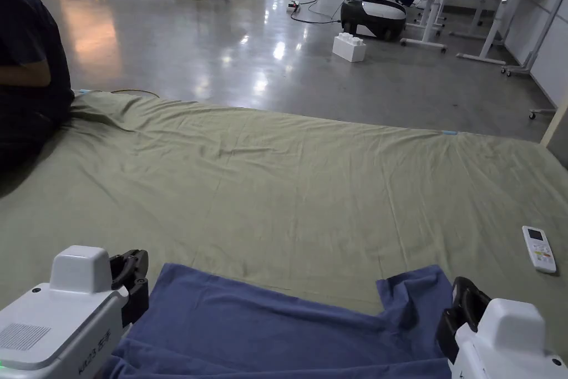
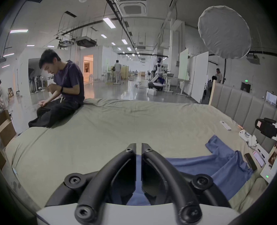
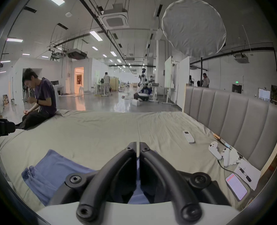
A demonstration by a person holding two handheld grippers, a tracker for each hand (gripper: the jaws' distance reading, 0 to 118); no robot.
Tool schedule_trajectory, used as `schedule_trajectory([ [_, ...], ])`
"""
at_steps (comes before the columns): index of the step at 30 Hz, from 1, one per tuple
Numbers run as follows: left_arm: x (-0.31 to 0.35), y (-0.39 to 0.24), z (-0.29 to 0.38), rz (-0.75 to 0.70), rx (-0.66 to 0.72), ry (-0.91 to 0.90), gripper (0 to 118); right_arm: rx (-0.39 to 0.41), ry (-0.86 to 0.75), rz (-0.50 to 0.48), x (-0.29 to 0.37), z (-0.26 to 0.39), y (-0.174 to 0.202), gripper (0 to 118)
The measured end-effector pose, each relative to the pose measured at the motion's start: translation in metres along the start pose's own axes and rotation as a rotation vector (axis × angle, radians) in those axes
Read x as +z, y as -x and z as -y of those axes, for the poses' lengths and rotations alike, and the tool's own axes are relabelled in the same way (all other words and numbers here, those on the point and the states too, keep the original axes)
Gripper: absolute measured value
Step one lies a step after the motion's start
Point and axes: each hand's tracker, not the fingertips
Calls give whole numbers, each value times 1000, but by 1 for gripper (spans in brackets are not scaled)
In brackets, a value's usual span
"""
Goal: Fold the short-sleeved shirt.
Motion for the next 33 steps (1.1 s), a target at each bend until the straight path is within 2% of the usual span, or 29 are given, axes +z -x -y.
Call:
schedule_trajectory([
  [2,6,-4,0,19,-9,-17,3,2,-11,3,1,-3,4,1],
  [5,12,-7,-2,4,-104,-20,2,14,-46,-8,2,-5,10,0],
  [6,12,-6,-2,6,-91,-21,2,34,-66,-11,2,-7,12,0],
  [10,-5,10,-4,3,-59,7,2,25,-50,-22,-4,-6,15,0],
  [13,-37,28,-3,1,-49,73,2,29,-34,-29,-10,-4,17,0],
  [18,-116,58,2,55,-6,272,2,44,2,-30,-22,3,17,0],
  [21,-166,63,8,63,-27,403,3,47,38,-23,-29,9,15,0],
  [23,-194,63,14,67,-42,470,21,49,63,-21,-33,15,12,0],
  [24,-206,61,18,78,-45,514,35,50,85,-15,-36,18,11,0],
  [25,-218,61,21,85,-35,537,55,55,90,-8,-38,21,9,0],
  [26,-232,59,26,90,-28,578,66,59,100,-4,-40,24,7,0],
  [29,-265,55,39,95,0,642,67,68,140,18,-46,34,-2,0],
  [33,-292,41,54,46,-88,681,67,66,195,51,-50,46,-18,0],
])
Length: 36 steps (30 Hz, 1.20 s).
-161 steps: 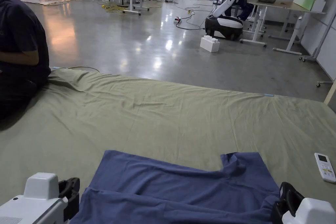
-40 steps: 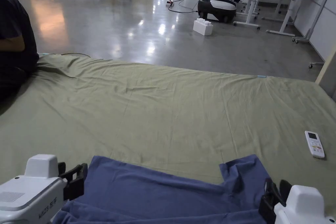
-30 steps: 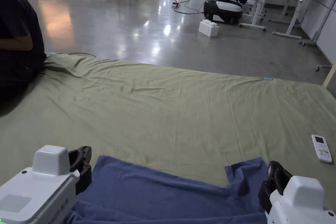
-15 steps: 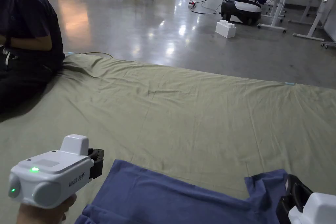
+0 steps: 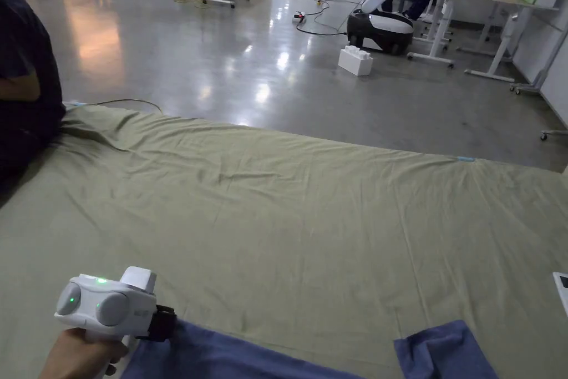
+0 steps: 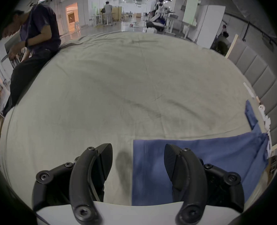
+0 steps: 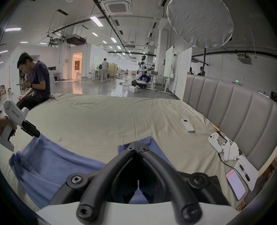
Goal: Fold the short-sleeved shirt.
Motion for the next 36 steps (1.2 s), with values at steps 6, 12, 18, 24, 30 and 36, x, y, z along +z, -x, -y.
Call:
schedule_trajectory([
  [6,-8,-22,9,-63,-89,-11,62,-23,74,38,-7,15,-23,0],
  [12,9,-28,15,-22,-120,-41,6,-71,198,29,-38,18,-49,0],
  [18,57,-23,23,4,-46,-184,6,-56,367,-43,-108,7,-75,2],
  [24,106,-21,36,15,4,-271,6,-13,573,-78,-188,5,-89,53],
  [30,121,-19,45,19,26,-294,6,-6,738,-127,-248,16,-86,76],
  [36,118,-19,53,7,25,-274,6,19,784,-105,-269,26,-76,81],
])
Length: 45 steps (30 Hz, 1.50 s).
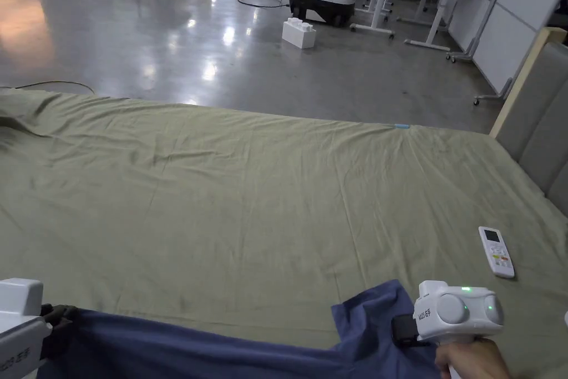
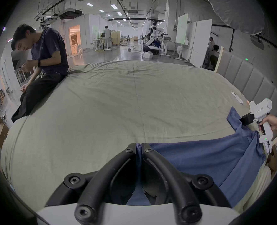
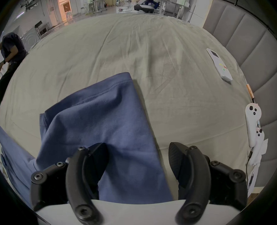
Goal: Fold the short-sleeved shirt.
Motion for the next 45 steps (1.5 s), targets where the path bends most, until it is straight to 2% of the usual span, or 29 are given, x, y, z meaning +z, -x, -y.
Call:
schedule_trajectory([
  [2,1,0,3,-2,10,7,6,15,-10,4,4,1,3,77],
  [5,2,1,7,-5,12,9,6,13,-27,15,6,0,8,54],
  [6,3,1,8,-6,15,11,6,18,-37,25,8,0,10,43],
  [7,2,2,9,-4,17,12,6,20,-44,21,10,0,12,17],
  [8,2,2,10,-3,20,13,6,13,-62,-14,11,0,11,2],
  [11,5,3,12,-5,30,15,6,-2,-85,7,17,7,12,2],
  [18,27,5,8,10,47,-12,6,-55,-277,-42,87,32,6,2],
  [30,90,24,17,75,68,-73,6,-50,-405,-58,214,116,-12,2],
  [38,110,38,59,96,65,-32,6,-22,-347,-72,235,186,-17,2],
  [45,114,43,108,108,79,91,6,25,-186,-44,221,236,-12,2],
])
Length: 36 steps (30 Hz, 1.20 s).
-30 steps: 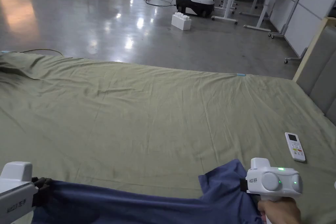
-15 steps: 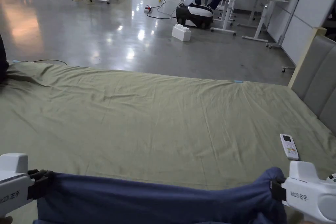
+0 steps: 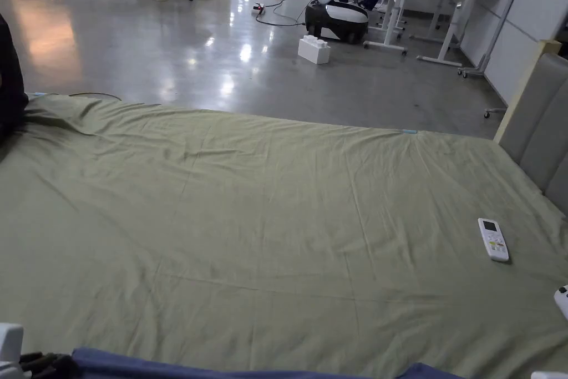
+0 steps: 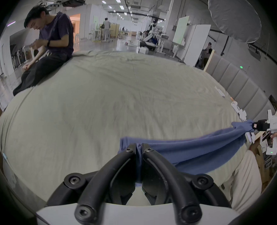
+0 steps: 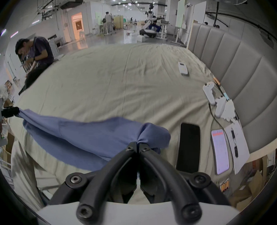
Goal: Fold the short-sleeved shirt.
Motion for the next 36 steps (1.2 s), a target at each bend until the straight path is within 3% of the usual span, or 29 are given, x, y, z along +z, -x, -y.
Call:
schedule_trajectory([
  [7,-22,6,31,-12,-4,128,6,26,121,1,-28,37,7,2],
  [18,-51,4,42,-60,-64,142,12,36,151,40,-67,52,24,3],
  [20,-46,7,36,-51,-38,135,24,45,148,64,-60,48,28,15],
  [21,-43,8,32,-63,-27,125,38,50,140,73,-52,46,30,28],
  [22,-39,7,29,-71,-21,106,55,58,129,84,-45,43,31,49],
  [24,-30,7,19,-74,-17,22,64,69,70,126,-29,34,34,69],
  [31,-7,-27,-19,-50,-22,-207,64,6,-249,201,21,-9,56,74],
  [36,3,-64,-38,-64,-25,-383,64,-67,-531,116,34,-30,85,74],
])
